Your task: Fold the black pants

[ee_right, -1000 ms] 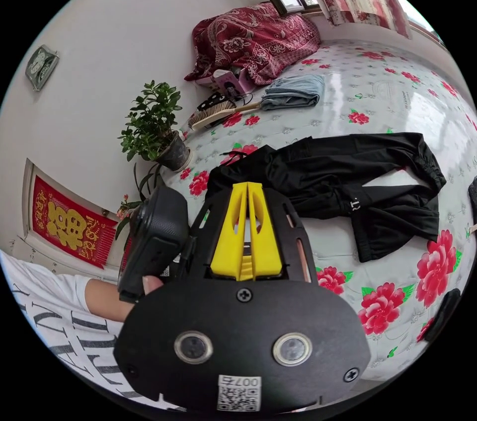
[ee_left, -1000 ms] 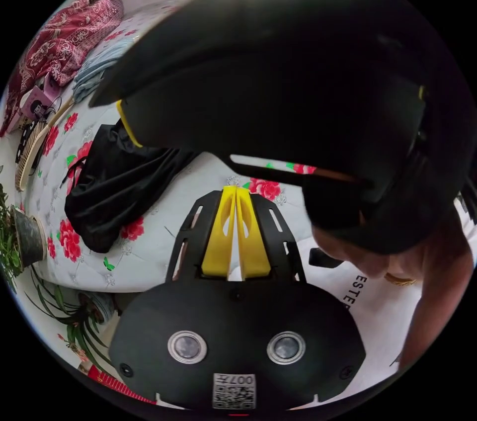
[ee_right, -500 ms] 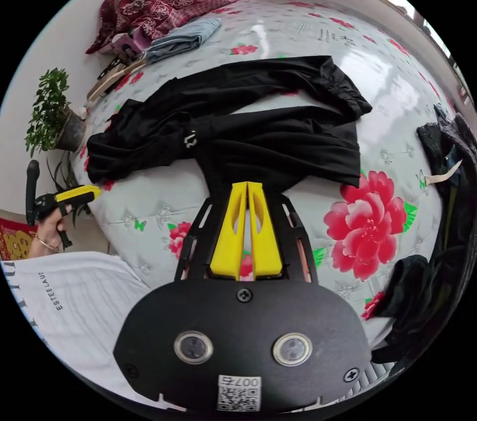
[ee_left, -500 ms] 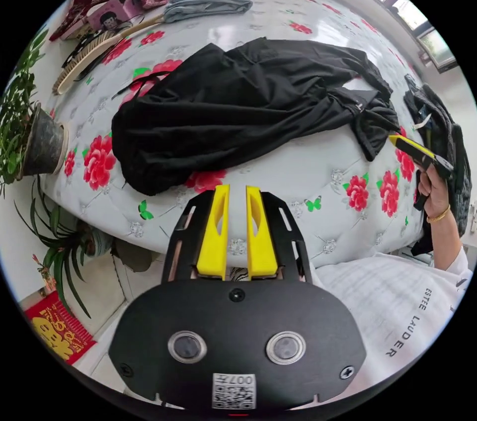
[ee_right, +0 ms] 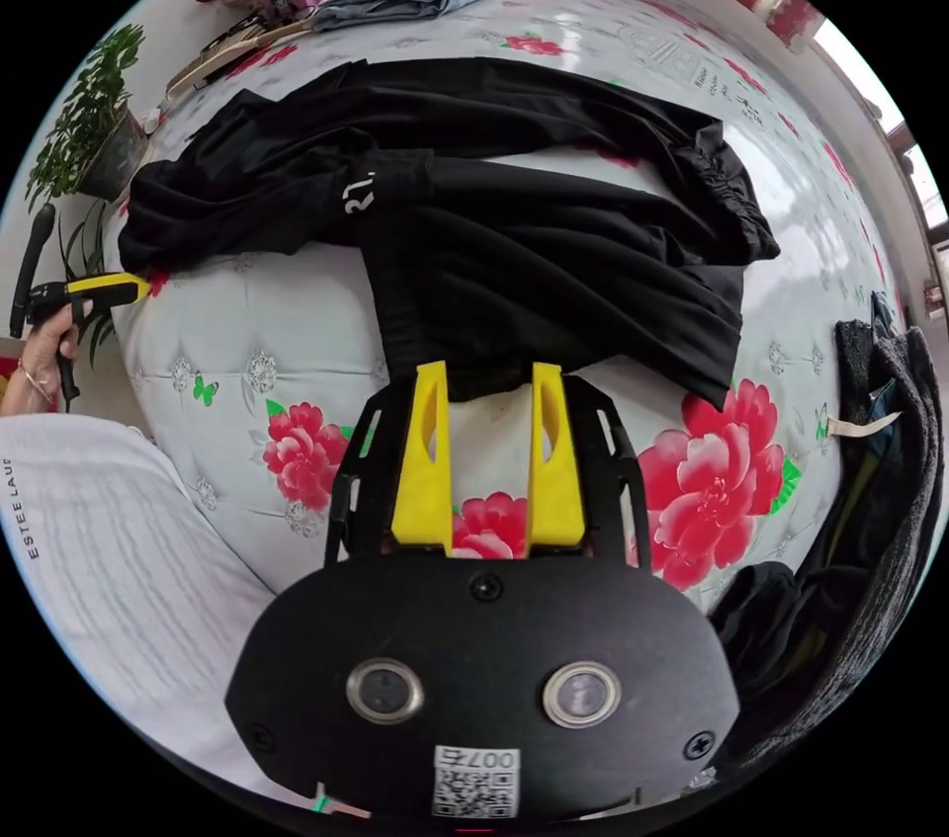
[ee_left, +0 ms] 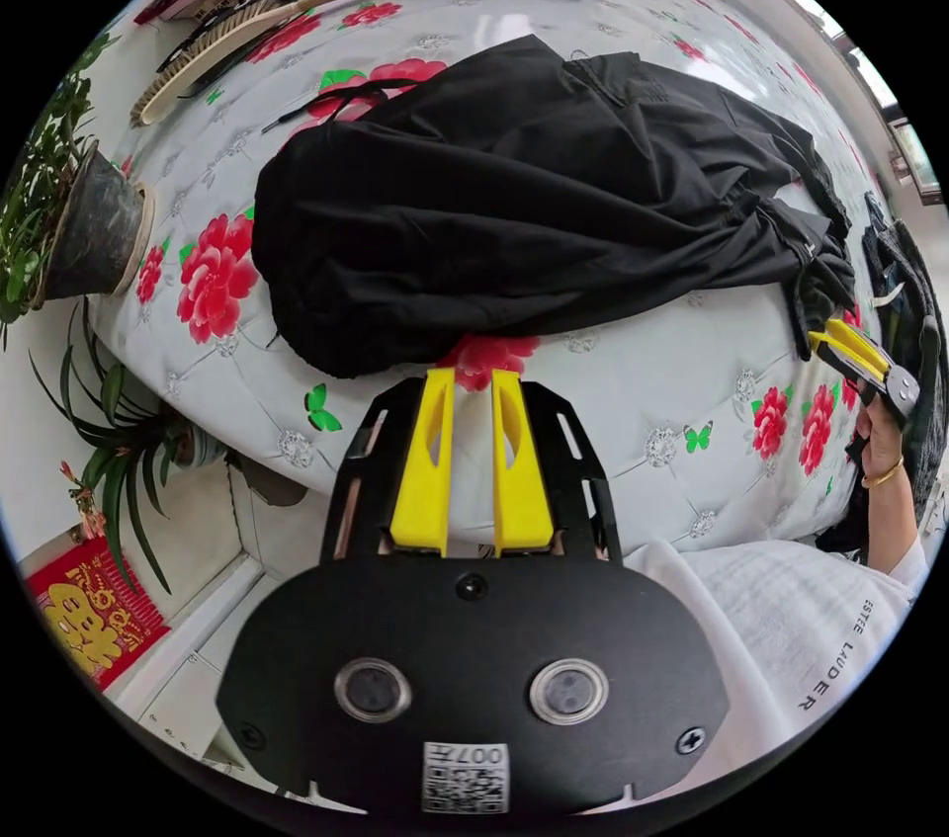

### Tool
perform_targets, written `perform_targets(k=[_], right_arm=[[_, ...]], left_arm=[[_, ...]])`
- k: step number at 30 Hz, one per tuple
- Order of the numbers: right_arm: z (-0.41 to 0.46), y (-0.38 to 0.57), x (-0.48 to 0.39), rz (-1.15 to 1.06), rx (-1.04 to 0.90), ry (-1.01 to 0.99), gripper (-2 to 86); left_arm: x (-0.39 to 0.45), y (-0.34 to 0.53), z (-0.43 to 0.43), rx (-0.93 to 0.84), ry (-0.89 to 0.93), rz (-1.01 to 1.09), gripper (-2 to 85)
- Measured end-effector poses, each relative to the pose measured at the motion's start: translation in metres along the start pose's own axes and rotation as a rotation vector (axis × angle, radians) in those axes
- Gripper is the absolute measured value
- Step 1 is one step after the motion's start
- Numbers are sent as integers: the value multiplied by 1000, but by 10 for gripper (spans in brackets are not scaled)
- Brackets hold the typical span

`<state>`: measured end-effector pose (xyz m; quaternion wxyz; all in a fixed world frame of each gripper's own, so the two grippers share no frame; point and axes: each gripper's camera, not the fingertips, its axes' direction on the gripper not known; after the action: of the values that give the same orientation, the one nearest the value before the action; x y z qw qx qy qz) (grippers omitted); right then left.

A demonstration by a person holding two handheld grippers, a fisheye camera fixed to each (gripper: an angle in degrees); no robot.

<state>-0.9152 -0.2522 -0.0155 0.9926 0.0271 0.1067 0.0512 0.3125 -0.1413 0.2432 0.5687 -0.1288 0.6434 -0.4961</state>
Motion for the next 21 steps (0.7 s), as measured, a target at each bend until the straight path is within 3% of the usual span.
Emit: perform_targets(k=[5,21], right_arm=[[-2,11,1,19,3,5,6],[-113,163,68,319,501,-172,-3]], left_arm=[[3,-7,5,-11,-4,-4,64],[13,-4,7,20,-28,-3,63]])
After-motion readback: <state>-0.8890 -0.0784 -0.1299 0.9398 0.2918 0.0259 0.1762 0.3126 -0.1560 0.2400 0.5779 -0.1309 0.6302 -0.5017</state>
